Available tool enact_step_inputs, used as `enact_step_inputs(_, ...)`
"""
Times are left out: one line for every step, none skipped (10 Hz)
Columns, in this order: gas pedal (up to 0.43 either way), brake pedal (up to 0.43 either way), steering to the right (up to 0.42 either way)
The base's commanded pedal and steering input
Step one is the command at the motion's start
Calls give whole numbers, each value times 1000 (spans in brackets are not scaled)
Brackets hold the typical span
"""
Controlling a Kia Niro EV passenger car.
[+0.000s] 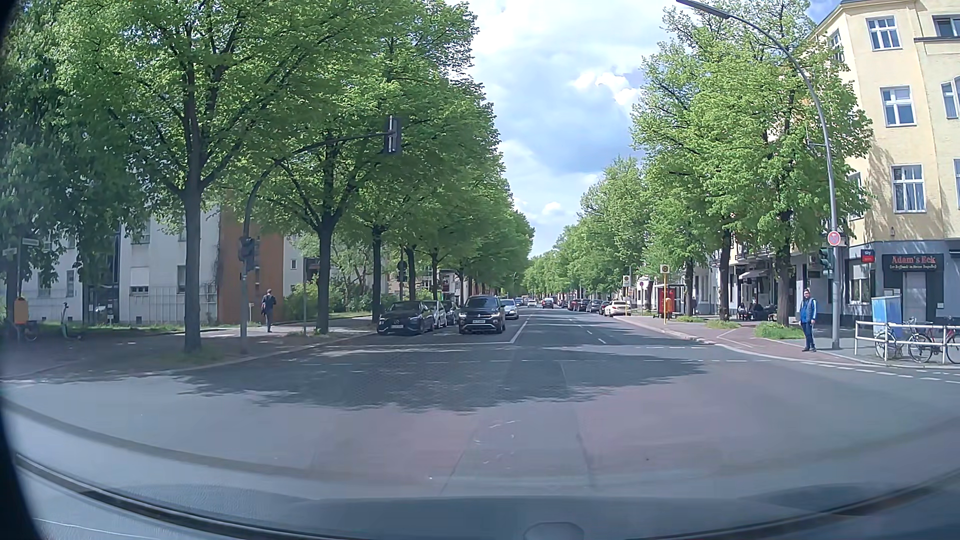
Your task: Follow the waypoints while adhering to traffic rules and regulations
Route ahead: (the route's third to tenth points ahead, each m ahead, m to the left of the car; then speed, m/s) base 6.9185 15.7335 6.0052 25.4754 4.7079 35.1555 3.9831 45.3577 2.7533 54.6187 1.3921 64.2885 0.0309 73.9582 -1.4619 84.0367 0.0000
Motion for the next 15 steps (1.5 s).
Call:
enact_step_inputs(311,18,-755)
enact_step_inputs(311,18,-758)
enact_step_inputs(311,18,-762)
enact_step_inputs(319,18,-767)
enact_step_inputs(331,18,-768)
enact_step_inputs(339,18,-768)
enact_step_inputs(358,18,-767)
enact_step_inputs(370,18,-765)
enact_step_inputs(370,18,-763)
enact_step_inputs(378,18,-762)
enact_step_inputs(378,18,-760)
enact_step_inputs(378,24,-757)
enact_step_inputs(378,18,-752)
enact_step_inputs(378,18,-742)
enact_step_inputs(378,18,-736)
